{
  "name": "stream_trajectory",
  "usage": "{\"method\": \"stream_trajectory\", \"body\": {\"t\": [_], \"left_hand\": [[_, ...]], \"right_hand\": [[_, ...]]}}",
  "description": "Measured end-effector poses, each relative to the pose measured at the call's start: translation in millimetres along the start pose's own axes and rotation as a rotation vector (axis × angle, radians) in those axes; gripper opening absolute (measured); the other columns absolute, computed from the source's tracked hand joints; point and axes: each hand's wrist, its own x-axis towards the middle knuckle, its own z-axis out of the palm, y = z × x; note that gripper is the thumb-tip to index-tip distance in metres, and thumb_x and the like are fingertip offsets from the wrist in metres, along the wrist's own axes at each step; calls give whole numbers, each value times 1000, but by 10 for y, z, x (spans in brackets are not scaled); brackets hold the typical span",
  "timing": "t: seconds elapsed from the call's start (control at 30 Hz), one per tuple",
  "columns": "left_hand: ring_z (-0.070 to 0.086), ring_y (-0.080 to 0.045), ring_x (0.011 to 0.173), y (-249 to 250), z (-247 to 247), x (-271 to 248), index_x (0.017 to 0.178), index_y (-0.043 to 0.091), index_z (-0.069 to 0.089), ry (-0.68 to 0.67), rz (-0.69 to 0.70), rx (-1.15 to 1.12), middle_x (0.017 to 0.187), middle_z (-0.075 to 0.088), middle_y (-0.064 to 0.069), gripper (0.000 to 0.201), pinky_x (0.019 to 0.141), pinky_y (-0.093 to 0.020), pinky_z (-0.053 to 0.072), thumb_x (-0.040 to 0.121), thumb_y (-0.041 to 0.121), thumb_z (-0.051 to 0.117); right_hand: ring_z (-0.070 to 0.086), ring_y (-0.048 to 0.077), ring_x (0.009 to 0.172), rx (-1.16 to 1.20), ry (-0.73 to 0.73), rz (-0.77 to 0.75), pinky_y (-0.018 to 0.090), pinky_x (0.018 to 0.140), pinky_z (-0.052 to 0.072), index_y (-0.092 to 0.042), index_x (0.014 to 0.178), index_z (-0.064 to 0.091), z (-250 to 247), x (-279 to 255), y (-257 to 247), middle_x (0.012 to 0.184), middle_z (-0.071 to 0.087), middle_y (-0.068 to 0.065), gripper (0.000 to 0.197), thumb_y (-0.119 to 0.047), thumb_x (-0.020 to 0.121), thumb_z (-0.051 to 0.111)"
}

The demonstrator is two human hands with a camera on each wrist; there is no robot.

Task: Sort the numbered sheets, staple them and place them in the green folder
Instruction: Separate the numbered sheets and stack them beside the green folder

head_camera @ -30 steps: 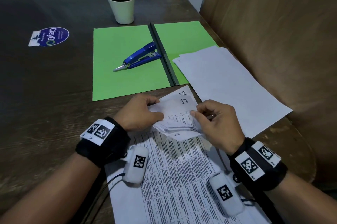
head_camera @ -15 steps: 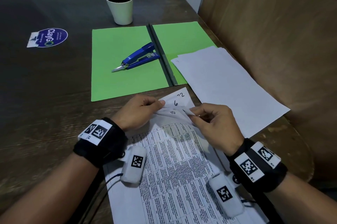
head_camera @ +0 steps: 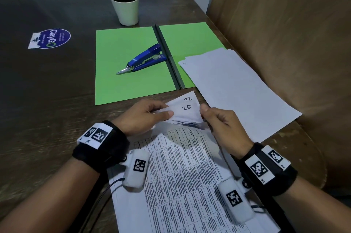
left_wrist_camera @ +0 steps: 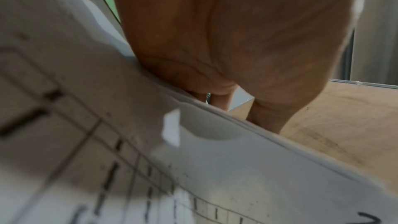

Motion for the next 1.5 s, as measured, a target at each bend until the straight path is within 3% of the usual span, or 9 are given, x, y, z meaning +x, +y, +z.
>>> {"method": "stream_trajectory", "body": {"t": [0.07,0.17,0.23,0.4,0.53,0.8,1.0,1.37,1.5], "left_hand": [[72,-19,99,-1,-14,6,102,26,76,-14,-9,-9,103,77,7,15,96,-44,54,94,34,67],[71,-19,99,13,-15,4,102,27,76,-13,-7,-18,103,77,8,16,100,-48,53,94,36,67],[72,-21,99,6,-15,6,102,26,76,-13,-15,-22,101,78,8,15,100,-49,53,93,34,68],[73,-15,96,18,-4,-4,104,25,76,-28,1,-35,101,78,9,26,98,-44,55,86,43,70],[71,-8,95,23,9,-10,99,27,77,-5,8,-22,98,77,11,41,95,-35,53,78,60,63],[73,-11,82,-4,28,41,90,24,78,55,-46,-22,90,79,10,7,84,-31,57,90,19,72],[76,-21,91,28,12,3,96,21,75,-8,-49,-39,96,79,4,17,86,-33,59,87,6,73],[74,-7,79,55,-12,-1,89,20,78,57,-55,-38,87,79,9,8,79,-27,57,83,22,82],[76,-12,83,49,-26,-1,97,20,78,21,-57,-16,91,79,8,16,85,-33,60,82,20,82]], "right_hand": [[39,9,54,46,-8,15,17,53,33,2,78,65,-17,13,25,62,48,5,66,-62,90,55],[64,18,71,73,29,-8,29,66,55,-15,91,78,11,26,68,80,72,2,7,-19,87,75],[70,27,90,60,3,-16,42,83,59,-16,92,80,12,28,93,99,75,2,12,-8,83,78],[61,-3,116,24,-128,29,20,98,48,-35,86,79,-18,0,39,120,69,-1,25,-10,83,78],[58,-7,115,-23,-127,37,15,94,45,-37,85,79,-7,1,41,116,69,-3,23,-15,85,77],[70,22,86,6,-114,46,46,81,55,-16,82,80,7,2,-74,89,75,2,19,-25,93,68],[56,7,54,-91,19,109,25,49,49,-13,75,69,96,146,-159,66,64,2,17,-17,78,84],[57,20,60,-334,0,-112,38,58,50,-9,69,70,112,100,-171,63,62,0,28,-19,94,66],[58,4,62,-209,175,-152,16,59,47,-15,72,73,97,56,-202,71,69,-8,15,-8,85,76]]}}
